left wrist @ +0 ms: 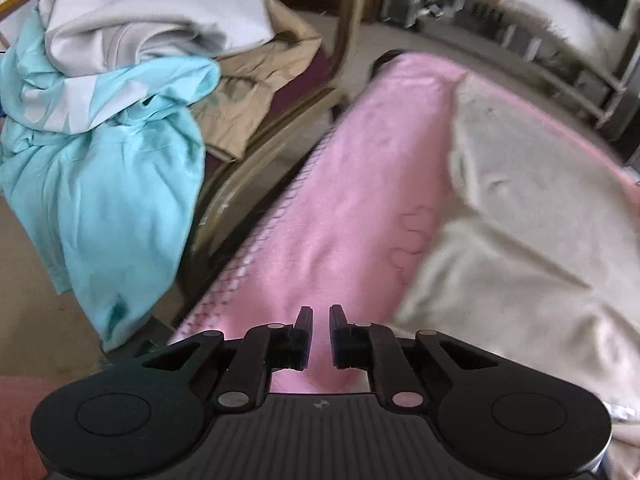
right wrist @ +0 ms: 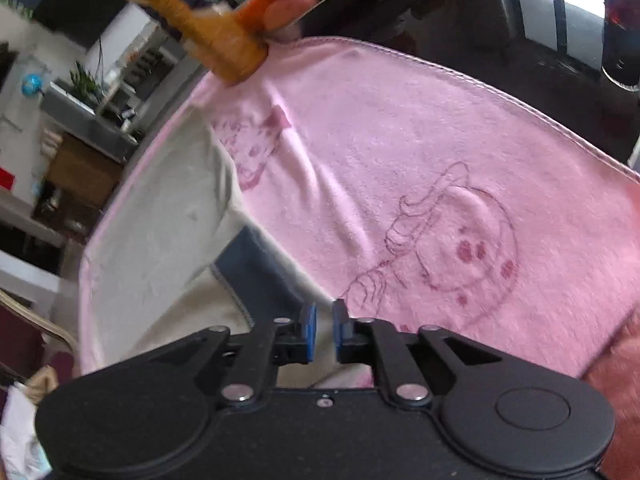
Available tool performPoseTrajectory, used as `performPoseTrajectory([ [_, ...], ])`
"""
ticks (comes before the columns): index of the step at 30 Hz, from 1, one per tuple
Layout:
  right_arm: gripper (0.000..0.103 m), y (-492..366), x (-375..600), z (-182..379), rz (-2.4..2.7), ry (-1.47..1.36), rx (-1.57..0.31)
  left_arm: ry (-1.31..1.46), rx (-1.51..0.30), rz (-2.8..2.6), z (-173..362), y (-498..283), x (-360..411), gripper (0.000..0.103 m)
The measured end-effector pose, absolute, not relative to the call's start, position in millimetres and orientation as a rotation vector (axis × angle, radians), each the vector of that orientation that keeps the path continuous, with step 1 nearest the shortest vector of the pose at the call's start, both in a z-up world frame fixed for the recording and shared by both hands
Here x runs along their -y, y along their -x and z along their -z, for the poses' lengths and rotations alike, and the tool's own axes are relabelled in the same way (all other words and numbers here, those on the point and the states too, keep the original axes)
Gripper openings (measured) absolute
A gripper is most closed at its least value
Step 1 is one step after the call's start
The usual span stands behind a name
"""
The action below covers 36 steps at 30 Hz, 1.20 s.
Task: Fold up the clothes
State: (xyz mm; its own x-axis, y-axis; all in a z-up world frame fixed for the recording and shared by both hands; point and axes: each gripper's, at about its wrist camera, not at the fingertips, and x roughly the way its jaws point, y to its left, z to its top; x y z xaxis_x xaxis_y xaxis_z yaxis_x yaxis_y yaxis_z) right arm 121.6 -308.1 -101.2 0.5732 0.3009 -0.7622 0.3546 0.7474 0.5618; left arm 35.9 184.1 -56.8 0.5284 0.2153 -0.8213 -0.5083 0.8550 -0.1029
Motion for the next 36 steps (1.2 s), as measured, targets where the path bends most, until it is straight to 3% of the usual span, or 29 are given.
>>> performPoseTrajectory([
  [3, 0.013, -112, 306, 100, -0.017, -0.782, -0.975, 0.363, -0.906, -0.325, 57, -33, -170, 0.016],
  [9, 0.015, -80, 288, 98, -0.179, -0.714, -0.979, 0.211, -0.932, -0.211, 65, -37, -132, 0.018],
  [12, 0.015, -85, 275, 105, -0.206, -0.666, -1.031, 0.186, -0.974, -0.233, 76, -41, -133, 0.026],
  [14, 0.006, -85, 272, 110, -0.181, -0.627, -1.07, 0.157, -0.988, -0.236, 77, -39, -130, 0.026],
  [16, 0.006, -82, 270, 108, -0.17, -0.593, -1.098, 0.116, -1.008, -0.235, 75, -35, -124, 0.025],
  [17, 0.006, -78, 268, 105, -0.158, -0.57, -1.107, 0.101, -1.01, -0.227, 73, -29, -118, 0.018],
  [20, 0.009, -58, 265, 95, -0.081, -0.477, -1.077, 0.098, -0.955, -0.141, 64, -12, -106, 0.015],
  [22, 0.016, -46, 263, 87, -0.049, -0.421, -1.031, 0.102, -0.922, -0.082, 57, -4, -99, 0.015],
  [30, 0.016, -37, 224, 73, -0.245, -0.341, -0.937, 0.006, -0.935, 0.03, 66, -10, -61, 0.016],
  [36, 0.016, -39, 195, 81, -0.291, -0.264, -0.992, -0.1, -0.957, 0.035, 77, -10, -47, 0.016],
])
